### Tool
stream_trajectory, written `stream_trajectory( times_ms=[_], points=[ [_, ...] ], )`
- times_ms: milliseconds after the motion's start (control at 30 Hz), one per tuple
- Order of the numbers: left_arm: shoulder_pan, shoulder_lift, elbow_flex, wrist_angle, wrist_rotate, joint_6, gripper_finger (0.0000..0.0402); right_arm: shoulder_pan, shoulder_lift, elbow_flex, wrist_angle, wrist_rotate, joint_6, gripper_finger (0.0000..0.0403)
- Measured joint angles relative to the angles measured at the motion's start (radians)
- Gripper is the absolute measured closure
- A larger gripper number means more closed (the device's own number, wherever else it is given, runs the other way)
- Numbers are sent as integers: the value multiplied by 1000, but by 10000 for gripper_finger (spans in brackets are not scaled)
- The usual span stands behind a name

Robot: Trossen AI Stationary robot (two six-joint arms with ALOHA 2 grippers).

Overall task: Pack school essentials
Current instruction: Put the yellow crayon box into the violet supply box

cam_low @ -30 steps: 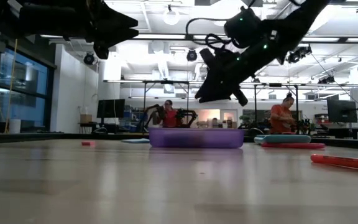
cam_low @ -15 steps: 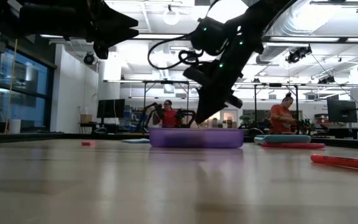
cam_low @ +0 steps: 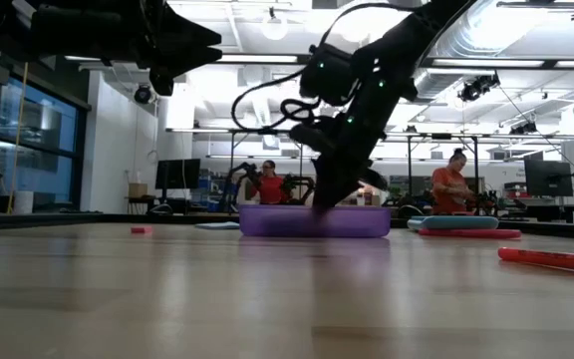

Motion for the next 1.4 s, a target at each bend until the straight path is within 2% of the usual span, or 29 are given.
stream_trajectory(
  times_ms=[267, 567, 933, 1133, 1400],
  points=[
    [0, 0, 0, -1, 0, 0, 270, -3, 36, 0, 71, 37, 8, 403],
    [0, 0, 0, 0, -1, 0, 270, -20, 37, 0, 99, 42, 19, 403],
    [0, 0, 0, 7, -2, 0, 270, -34, 62, 0, 252, 9, 36, 403],
    [0, -1, 0, 6, -4, 0, 270, -34, 62, 0, 267, 35, 42, 403],
    [0, -1, 0, 6, -4, 0, 270, -11, 62, 0, 298, -38, 39, 403]
  ],
)
